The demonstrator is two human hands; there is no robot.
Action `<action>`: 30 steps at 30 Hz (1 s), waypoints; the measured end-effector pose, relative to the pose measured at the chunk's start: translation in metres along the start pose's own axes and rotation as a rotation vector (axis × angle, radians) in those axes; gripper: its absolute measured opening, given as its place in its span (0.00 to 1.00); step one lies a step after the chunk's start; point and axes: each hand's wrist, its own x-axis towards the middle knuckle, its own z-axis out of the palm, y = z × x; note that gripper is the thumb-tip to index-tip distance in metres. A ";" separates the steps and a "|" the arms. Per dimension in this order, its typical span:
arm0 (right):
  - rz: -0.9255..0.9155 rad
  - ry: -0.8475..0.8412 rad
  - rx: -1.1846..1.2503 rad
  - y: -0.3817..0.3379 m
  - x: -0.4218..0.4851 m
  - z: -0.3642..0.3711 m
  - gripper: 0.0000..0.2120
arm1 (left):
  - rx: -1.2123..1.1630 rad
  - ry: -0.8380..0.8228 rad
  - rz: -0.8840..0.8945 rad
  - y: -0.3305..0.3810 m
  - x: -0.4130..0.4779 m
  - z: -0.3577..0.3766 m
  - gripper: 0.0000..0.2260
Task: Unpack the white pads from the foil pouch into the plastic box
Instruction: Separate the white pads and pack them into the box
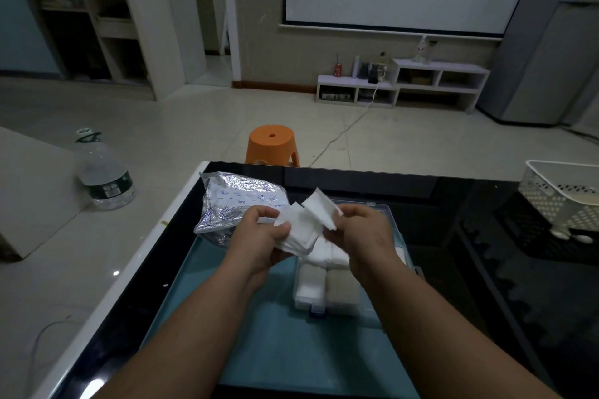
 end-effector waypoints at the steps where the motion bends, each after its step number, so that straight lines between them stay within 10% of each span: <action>1: -0.055 0.048 -0.054 0.000 0.001 -0.002 0.10 | -0.005 0.011 0.003 0.001 0.000 -0.001 0.11; 19: -0.466 -0.105 -0.634 0.011 0.010 -0.003 0.05 | 0.002 -0.047 0.053 0.004 -0.005 0.004 0.09; 30: -0.404 -0.181 -0.524 0.010 0.011 -0.004 0.06 | 0.271 0.042 0.146 0.005 -0.006 0.003 0.17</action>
